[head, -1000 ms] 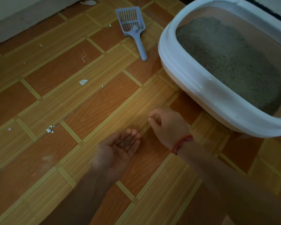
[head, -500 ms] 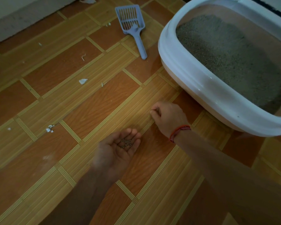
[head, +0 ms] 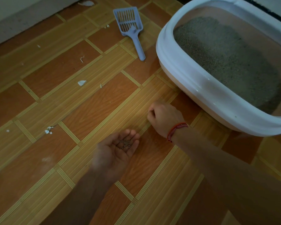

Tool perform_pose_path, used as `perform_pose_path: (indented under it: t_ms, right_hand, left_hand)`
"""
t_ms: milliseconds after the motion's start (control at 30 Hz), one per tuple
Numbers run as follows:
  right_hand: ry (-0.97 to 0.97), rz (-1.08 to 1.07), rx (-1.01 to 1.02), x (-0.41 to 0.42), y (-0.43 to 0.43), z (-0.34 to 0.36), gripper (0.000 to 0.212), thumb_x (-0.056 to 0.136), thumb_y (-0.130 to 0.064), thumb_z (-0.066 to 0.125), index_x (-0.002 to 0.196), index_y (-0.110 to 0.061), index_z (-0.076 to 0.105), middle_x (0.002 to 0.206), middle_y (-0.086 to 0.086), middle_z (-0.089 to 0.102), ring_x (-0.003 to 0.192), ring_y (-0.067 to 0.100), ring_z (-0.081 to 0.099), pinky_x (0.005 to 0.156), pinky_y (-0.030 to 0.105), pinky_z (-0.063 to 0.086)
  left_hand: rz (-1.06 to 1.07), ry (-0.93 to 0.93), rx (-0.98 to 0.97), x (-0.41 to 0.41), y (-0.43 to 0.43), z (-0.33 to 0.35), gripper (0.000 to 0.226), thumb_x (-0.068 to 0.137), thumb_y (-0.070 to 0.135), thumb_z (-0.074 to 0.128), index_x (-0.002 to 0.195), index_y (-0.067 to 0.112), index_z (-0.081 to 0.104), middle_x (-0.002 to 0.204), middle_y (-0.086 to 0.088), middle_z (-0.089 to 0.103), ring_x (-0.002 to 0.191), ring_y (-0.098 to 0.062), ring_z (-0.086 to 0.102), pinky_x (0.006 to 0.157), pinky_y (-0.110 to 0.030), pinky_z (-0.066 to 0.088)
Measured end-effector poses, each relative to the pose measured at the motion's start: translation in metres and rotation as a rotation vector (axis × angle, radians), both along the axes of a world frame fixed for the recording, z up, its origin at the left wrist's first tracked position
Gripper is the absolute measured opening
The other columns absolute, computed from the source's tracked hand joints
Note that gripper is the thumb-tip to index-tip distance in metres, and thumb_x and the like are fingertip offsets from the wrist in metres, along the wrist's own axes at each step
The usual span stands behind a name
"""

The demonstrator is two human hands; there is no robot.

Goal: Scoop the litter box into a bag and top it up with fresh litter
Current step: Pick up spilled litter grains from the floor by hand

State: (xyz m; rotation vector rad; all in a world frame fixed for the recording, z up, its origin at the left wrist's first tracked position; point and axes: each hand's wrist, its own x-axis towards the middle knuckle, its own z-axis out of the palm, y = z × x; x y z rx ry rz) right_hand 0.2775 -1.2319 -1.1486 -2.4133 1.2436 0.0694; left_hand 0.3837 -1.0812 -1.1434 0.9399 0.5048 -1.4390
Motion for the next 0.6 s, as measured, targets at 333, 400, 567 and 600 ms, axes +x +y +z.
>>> perform_pose_path:
  t_ms: [333, 400, 567, 600]
  right_hand:
    - [-0.268, 0.077, 0.166, 0.001, 0.069, 0.019, 0.012, 0.091, -0.039, 0.052, 0.092, -0.028, 0.057, 0.091, -0.009, 0.062, 0.08, 0.014, 0.059, 0.069, 0.036, 0.051]
    - [-0.284, 0.095, 0.193, 0.002, 0.073, 0.016, 0.012, 0.089, -0.039, 0.055, 0.093, -0.028, 0.057, 0.096, -0.008, 0.063, 0.085, 0.015, 0.06, 0.073, 0.038, 0.052]
    - [-0.308, 0.156, 0.185, 0.003, 0.076, 0.012, 0.01, 0.091, -0.034, 0.054, 0.094, -0.026, 0.058, 0.094, -0.007, 0.063, 0.085, 0.015, 0.059, 0.073, 0.04, 0.052]
    - [-0.306, 0.17, 0.184, 0.003, 0.077, 0.013, 0.011, 0.09, -0.034, 0.053, 0.096, -0.026, 0.058, 0.093, -0.008, 0.062, 0.084, 0.015, 0.059, 0.072, 0.04, 0.052]
  left_hand:
    - [-0.037, -0.034, -0.076, 0.001, 0.003, -0.003, 0.033, 0.098, 0.017, 0.041, 0.099, -0.006, 0.064, 0.09, -0.016, 0.07, 0.083, -0.024, 0.071, 0.073, -0.033, 0.059]
    - [-0.042, -0.049, -0.081, 0.001, 0.003, -0.001, 0.035, 0.099, 0.016, 0.039, 0.095, -0.006, 0.065, 0.083, -0.015, 0.07, 0.075, -0.021, 0.071, 0.064, -0.029, 0.059]
    - [-0.057, -0.075, -0.077, 0.001, 0.002, -0.004, 0.03, 0.09, 0.015, 0.046, 0.094, -0.006, 0.067, 0.086, -0.016, 0.069, 0.078, -0.022, 0.069, 0.069, -0.028, 0.059]
    - [-0.053, -0.072, -0.076, 0.002, 0.003, -0.005, 0.028, 0.087, 0.016, 0.049, 0.09, -0.005, 0.067, 0.084, -0.015, 0.068, 0.077, -0.022, 0.069, 0.068, -0.027, 0.059]
